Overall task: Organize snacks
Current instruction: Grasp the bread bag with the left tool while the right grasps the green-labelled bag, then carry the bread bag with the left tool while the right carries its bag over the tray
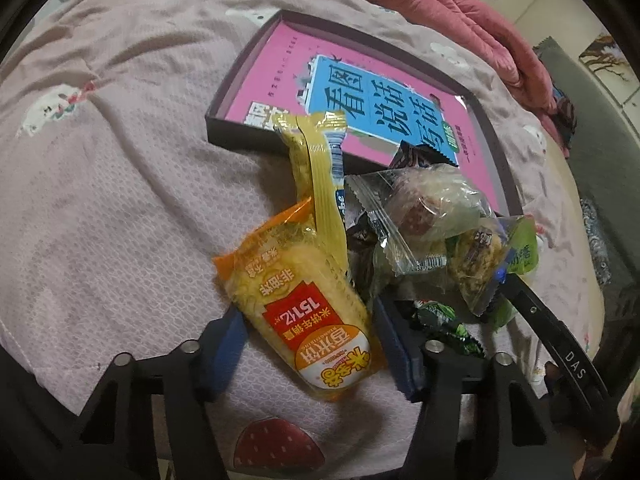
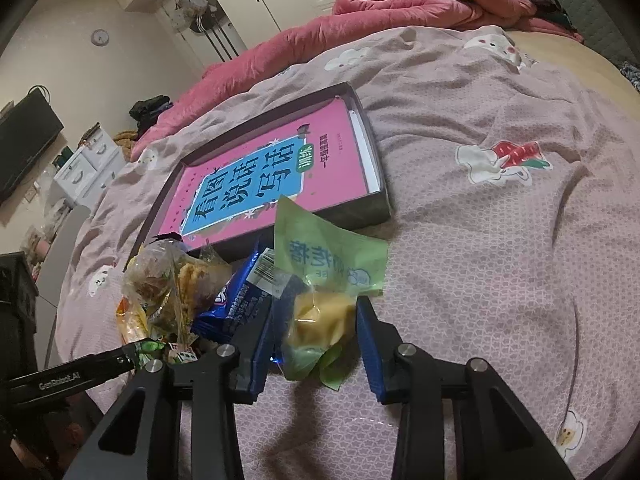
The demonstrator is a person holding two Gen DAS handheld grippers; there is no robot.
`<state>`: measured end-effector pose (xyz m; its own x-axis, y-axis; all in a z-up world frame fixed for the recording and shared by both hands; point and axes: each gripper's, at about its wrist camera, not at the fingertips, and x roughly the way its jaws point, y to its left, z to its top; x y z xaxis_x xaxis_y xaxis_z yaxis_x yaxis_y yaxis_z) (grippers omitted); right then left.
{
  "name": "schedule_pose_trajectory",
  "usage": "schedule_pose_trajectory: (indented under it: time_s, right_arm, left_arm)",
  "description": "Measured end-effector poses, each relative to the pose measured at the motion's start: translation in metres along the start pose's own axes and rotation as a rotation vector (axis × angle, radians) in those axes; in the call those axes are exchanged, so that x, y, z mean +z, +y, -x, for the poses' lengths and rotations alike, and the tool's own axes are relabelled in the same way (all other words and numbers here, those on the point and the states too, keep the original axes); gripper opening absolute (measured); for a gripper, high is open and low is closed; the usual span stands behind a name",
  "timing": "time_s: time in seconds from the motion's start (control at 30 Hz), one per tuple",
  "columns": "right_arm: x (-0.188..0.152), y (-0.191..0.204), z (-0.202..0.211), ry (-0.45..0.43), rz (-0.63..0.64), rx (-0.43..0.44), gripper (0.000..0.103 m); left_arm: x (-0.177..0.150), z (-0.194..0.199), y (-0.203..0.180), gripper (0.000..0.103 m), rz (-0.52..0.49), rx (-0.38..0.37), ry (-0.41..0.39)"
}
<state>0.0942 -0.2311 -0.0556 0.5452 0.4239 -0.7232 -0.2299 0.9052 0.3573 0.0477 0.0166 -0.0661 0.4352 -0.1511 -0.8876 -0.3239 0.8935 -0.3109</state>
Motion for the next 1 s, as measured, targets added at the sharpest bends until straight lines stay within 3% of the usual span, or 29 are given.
schedule_pose_trajectory:
  time_s: [0.27, 1.0]
  right_arm:
    - [0.000, -0.001, 0.009, -0.032, 0.012, -0.010, 0.038]
    - [0.013, 0.014, 0.041, -0.181, 0.114, -0.063, 0.037]
  left_arm:
    - [-0.002, 0.005, 0.016, 0.033, 0.046, -0.051, 0.002]
    - [0.025, 0.056, 0.017, 0.033, -0.036, -0.045, -0.197]
